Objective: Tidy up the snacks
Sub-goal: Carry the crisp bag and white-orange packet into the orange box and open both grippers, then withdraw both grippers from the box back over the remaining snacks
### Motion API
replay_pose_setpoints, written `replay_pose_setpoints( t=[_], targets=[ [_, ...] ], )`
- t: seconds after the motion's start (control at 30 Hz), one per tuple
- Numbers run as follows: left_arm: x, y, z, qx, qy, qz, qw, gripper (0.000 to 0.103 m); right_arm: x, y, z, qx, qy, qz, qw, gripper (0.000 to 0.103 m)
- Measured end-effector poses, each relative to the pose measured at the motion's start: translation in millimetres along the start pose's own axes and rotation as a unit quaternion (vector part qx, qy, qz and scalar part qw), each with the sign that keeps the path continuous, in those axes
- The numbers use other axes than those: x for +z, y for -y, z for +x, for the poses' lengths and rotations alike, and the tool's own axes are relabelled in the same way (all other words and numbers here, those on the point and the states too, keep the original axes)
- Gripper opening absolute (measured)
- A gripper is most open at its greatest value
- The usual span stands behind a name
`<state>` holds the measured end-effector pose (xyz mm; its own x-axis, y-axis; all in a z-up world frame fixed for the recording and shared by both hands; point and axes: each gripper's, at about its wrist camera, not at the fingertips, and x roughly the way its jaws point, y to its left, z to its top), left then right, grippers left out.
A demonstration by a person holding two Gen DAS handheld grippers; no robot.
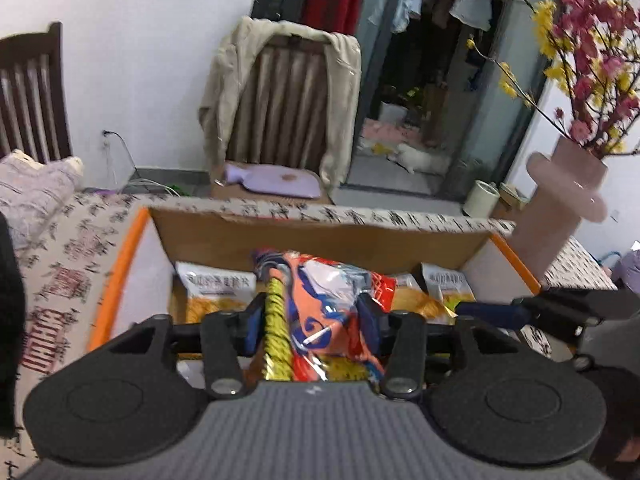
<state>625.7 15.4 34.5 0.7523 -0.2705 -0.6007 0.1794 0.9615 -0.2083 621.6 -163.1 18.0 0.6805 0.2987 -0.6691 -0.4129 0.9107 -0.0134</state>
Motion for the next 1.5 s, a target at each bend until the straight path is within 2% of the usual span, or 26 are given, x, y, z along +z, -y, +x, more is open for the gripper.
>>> replay_pose_setpoints(
  t=[0.07,0.13,0.33,0.53,0.6,0.77,0.8,0.9,1.0,1.07,1.17,1.3,1.5],
  targets=[
    [-0.1,0.8,-8.5,-0.007,0.012,0.004,0.9999,0.072,-1.7,3.7,-10.7,-0.010,0.007,-0.004,1.000,0.064],
    [1.9,5.1,-22.8,-0.002,0.032,0.022,0.9993,0.073,-0.8,10.1,-24.4,-0.015,0.017,0.000,1.000,0.065],
    [5.8,15.8,-73.9,-0.001,0.054,0.048,0.9974,0.073,-4.2,33.4,-78.4,-0.025,0.048,0.025,0.998,0.068],
    [-7.7,27.1,-138.9,0.011,0.068,0.079,0.9945,0.073,-23.3,32.7,-142.3,-0.048,0.083,0.019,0.995,0.071],
    [-19.1,31.7,-168.2,0.011,0.080,0.090,0.9927,0.079,-34.4,28.4,-167.6,-0.060,0.094,0.009,0.994,0.076],
    [-61.0,40.6,-239.6,0.018,0.106,0.116,0.9875,0.085,-76.8,15.4,-231.4,-0.073,0.114,-0.016,0.991,0.081],
    [-69.8,40.9,-249.4,0.012,0.106,0.115,0.9876,0.089,-86.5,13.0,-243.3,-0.073,0.122,-0.016,0.990,0.082],
    [-102.1,42.9,-279.0,0.008,0.101,0.098,0.9900,0.089,-119.7,3.4,-280.1,-0.068,0.153,-0.016,0.986,0.087],
    [-138.6,48.2,-305.8,0.007,0.103,0.087,0.9908,0.090,-151.5,-10.0,-307.0,-0.060,0.156,-0.010,0.986,0.089],
    [-163.1,52.2,-319.4,0.003,0.102,0.087,0.9909,0.094,-173.5,-21.4,-321.2,-0.043,0.149,-0.012,0.988,0.092],
    [-199.7,55.6,-333.0,-0.012,0.086,0.069,0.9938,0.095,-206.5,-41.5,-336.3,-0.030,0.148,-0.024,0.988,0.095],
    [-242.0,60.3,-344.1,-0.011,0.075,0.045,0.9961,0.096,-251.3,-67.9,-346.1,-0.051,0.142,-0.030,0.988,0.096],
    [-284.1,67.7,-364.3,-0.027,0.063,0.041,0.9968,0.097,-314.0,-105.0,-359.4,-0.019,0.127,-0.016,0.992,0.096]
  ],
)
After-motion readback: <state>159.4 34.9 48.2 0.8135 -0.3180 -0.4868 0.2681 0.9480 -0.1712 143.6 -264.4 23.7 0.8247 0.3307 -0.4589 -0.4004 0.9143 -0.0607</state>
